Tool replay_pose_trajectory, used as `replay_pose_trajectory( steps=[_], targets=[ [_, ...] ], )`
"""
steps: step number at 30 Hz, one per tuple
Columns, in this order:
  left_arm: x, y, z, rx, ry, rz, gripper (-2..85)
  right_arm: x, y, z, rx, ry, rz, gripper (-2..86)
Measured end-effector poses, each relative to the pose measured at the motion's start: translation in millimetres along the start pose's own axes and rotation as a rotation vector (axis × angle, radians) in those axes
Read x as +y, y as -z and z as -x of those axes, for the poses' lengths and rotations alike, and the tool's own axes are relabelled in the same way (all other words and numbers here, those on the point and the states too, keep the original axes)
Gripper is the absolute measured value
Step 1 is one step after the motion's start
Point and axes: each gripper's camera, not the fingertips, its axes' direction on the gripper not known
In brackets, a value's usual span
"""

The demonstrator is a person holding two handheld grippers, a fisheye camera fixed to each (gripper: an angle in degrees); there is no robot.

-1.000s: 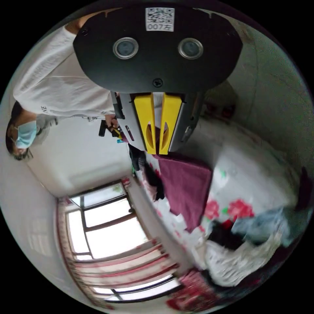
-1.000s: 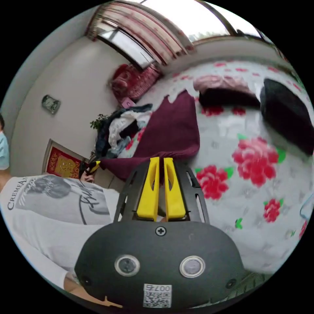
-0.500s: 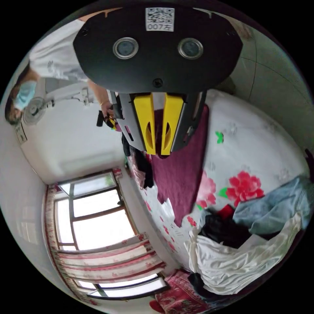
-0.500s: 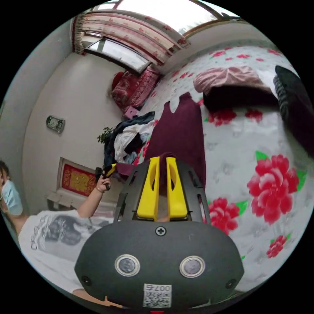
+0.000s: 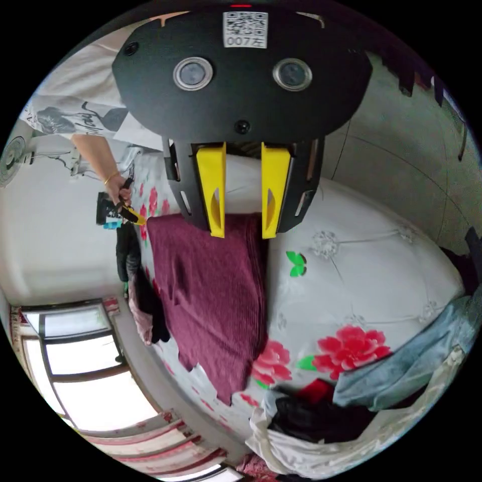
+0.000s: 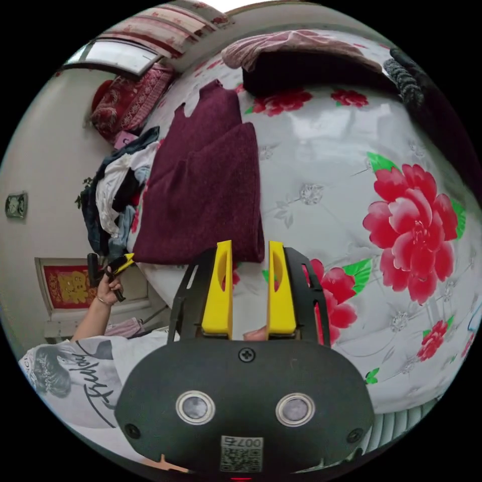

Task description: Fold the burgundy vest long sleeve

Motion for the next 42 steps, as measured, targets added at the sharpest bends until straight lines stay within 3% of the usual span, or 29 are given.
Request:
replay_pose_trajectory(
  steps=[4, 9, 13, 19, 24, 28, 33, 36, 42],
  targets=[
    [-19, -12, -5, -0.145, -0.038, 0.056, 4.4, -11, -37, -1, 0.056, 0.058, 0.126, 3.8],
    [-30, 10, 2, -0.045, -0.06, 0.054, 0.7, -12, -33, -9, 0.067, 0.096, 0.091, 1.1],
    [-1, 60, 3, 0.137, -0.086, -0.082, -0.3, 12, 18, -29, -0.106, 0.159, -0.018, 0.2],
    [79, 111, 3, 0.378, -0.034, -0.064, -0.5, 91, 80, -73, -0.337, 0.122, -0.025, -0.1],
    [128, 144, 16, 0.505, 0.131, -0.146, -0.6, 141, 102, -121, -0.635, -0.036, 0.005, -0.1],
    [103, 152, 22, 0.54, 0.187, -0.229, -0.5, 117, 101, -130, -0.77, -0.034, 0.034, -0.1],
    [1, 144, 33, 0.441, 0.265, -0.306, 0.7, 28, 95, -99, -0.688, 0.078, 0.003, 0.3],
    [-65, 129, 36, 0.363, 0.306, -0.338, 3.4, -29, 83, -81, -0.503, 0.071, -0.104, 1.4],
    [-125, 108, 21, 0.2, 0.141, -0.332, 5.7, -65, 36, -70, -0.289, -0.042, -0.182, 4.2]
  ],
)
